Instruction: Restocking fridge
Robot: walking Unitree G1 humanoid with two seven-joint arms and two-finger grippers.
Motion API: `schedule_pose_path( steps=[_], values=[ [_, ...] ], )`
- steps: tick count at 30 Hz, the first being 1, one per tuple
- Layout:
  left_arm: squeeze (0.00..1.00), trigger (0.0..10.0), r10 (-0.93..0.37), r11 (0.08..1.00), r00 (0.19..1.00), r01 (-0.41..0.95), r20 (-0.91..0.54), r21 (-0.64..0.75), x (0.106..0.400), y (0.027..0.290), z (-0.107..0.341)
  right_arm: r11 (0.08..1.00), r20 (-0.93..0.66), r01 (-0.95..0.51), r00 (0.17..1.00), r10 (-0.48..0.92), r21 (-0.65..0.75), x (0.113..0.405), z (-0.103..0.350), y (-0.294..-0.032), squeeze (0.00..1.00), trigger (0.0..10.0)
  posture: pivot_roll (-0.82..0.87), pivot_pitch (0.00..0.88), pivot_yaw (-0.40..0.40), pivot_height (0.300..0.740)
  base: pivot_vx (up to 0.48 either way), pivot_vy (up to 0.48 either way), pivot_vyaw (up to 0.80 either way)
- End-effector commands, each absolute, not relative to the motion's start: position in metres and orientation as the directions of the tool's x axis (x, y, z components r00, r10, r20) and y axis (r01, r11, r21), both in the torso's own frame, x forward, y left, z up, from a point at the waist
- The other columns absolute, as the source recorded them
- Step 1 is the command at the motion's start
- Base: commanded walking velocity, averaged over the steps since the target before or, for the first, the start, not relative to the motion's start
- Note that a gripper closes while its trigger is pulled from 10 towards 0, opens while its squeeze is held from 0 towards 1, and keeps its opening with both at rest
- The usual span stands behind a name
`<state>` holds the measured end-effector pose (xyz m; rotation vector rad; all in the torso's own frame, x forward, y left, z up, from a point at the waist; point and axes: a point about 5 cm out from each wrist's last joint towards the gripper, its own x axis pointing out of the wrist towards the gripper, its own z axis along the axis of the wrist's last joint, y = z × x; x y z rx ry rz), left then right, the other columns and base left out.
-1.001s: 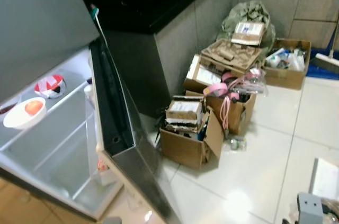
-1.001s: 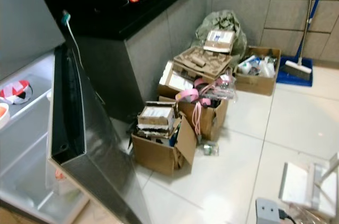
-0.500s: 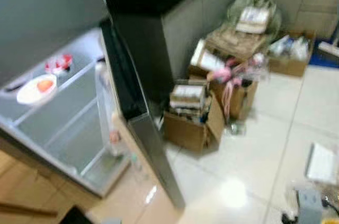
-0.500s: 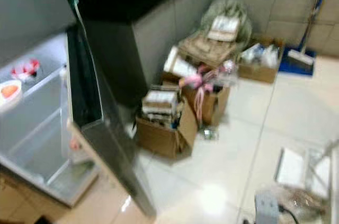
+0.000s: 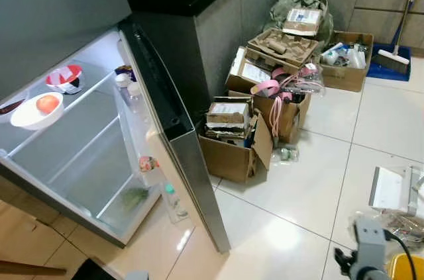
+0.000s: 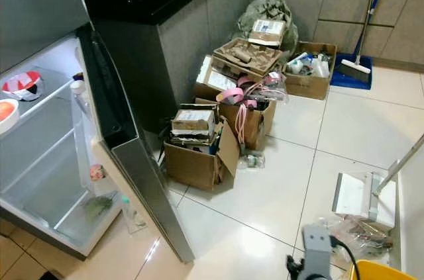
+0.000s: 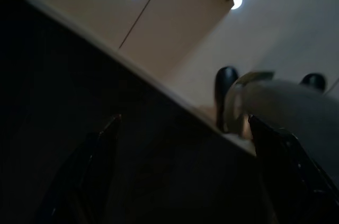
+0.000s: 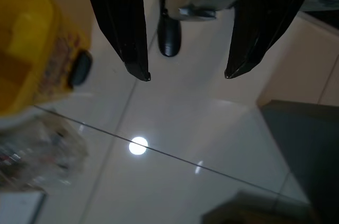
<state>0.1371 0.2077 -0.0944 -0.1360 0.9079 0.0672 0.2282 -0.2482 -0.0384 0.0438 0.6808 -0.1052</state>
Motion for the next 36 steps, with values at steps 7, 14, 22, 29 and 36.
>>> schedule_pose_path(
  steps=[7, 14, 22, 29, 36],
  values=[
    [0.00, 10.0, 0.019, 0.991, 0.596, -0.117, -0.803, -0.063, 0.123, 0.218, -0.097, 1.000, -0.639, 0.001, 0.769, 0.017, 0.028, 0.231, -0.042, -0.228, 0.00, 10.0, -0.08, 0.130, 0.115, 0.730, 0.000, 0.000, 0.80],
    [0.00, 10.0, -0.014, 0.990, 0.600, -0.105, -0.800, -0.096, 0.123, 0.217, -0.096, 0.995, -0.617, -0.081, 0.781, 0.101, 0.061, 0.232, -0.040, -0.217, 0.00, 10.0, -0.08, 0.135, 0.116, 0.730, 0.000, 0.000, 0.80],
    [0.00, 10.0, -0.053, 0.997, 0.721, 0.005, -0.691, -0.071, 0.205, 0.196, -0.064, 0.995, -0.610, -0.097, 0.786, 0.100, 0.038, 0.232, -0.040, -0.216, 0.00, 10.0, -0.08, 0.130, 0.122, 0.730, 0.000, 0.000, 0.80],
    [0.00, 10.0, -0.037, 0.996, 0.699, -0.034, -0.714, -0.085, 0.208, 0.197, -0.066, 0.993, -0.590, -0.097, 0.807, 0.039, -0.067, 0.238, -0.033, -0.227, 0.00, 10.0, -0.08, 0.107, 0.070, 0.730, 0.000, 0.000, 0.40],
    [0.00, 10.0, -0.064, 0.986, 0.728, -0.059, -0.682, -0.155, 0.221, 0.187, -0.058, 0.985, -0.563, -0.122, 0.826, 0.034, -0.119, 0.252, -0.021, -0.233, 0.00, 10.0, -0.09, 0.098, 0.029, 0.730, 0.000, 0.000, 0.00]
  ],
)
